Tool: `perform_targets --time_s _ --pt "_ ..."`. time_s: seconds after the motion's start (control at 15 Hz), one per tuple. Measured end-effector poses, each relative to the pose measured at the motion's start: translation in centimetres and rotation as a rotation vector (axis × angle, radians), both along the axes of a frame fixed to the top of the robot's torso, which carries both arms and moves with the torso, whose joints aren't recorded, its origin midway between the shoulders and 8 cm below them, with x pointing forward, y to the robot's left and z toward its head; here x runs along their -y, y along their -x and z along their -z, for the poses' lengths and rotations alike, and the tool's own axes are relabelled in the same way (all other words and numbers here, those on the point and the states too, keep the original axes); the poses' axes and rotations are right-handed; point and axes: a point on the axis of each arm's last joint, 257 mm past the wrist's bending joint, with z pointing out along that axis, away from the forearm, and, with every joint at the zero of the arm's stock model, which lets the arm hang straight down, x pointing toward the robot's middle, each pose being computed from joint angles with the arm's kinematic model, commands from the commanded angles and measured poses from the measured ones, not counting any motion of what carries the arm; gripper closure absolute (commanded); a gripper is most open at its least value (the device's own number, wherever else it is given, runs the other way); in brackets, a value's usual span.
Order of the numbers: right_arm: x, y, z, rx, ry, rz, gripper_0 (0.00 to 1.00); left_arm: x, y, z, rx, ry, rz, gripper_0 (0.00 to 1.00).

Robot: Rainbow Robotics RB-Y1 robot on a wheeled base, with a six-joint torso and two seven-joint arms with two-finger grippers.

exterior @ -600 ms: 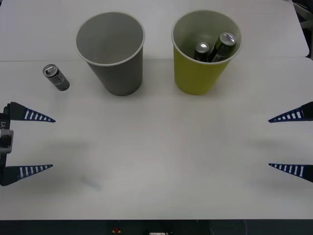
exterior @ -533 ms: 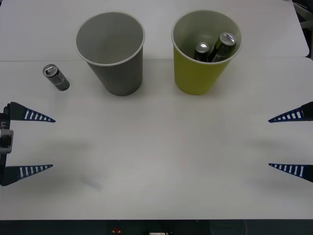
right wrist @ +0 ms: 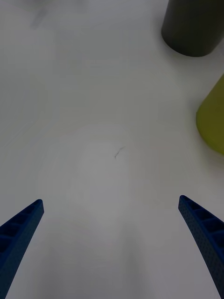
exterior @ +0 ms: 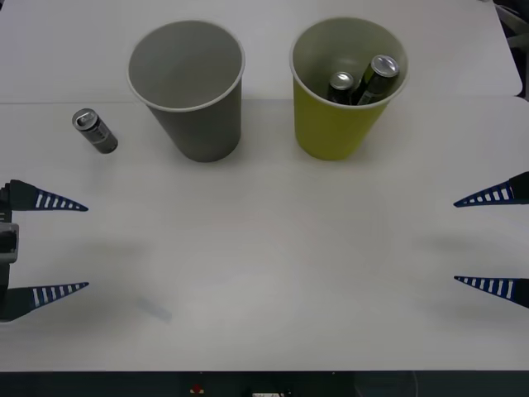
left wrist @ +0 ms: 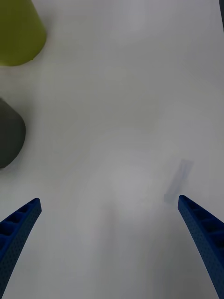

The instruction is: Put the can into the green bin and the plastic bottle into the gray bin

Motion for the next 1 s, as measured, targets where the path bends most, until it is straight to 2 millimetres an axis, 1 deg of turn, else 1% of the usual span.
perform_targets --time_s 0.33,0.6,0.73,1.0 --pt "0.0 0.0 0.0 0.0 0.0 0.0 0.0 0.3 -0.7 -0.5 0.001 0.099 -0.115 0.0" --pt "0.0 0.0 0.0 0.0 0.0 0.0 0.0 0.7 -1.5 -0.7 -0.043 0.235 -0.295 0.0" --pt "0.0 0.0 0.0 0.0 0.0 0.0 0.0 0.4 -2.3 -0.3 -0.051 0.313 -0.4 0.0" --pt "0.0 0.0 0.0 0.0 0.0 0.0 0.0 -0.9 -3.6 0.2 -0.046 0.447 -0.578 0.0"
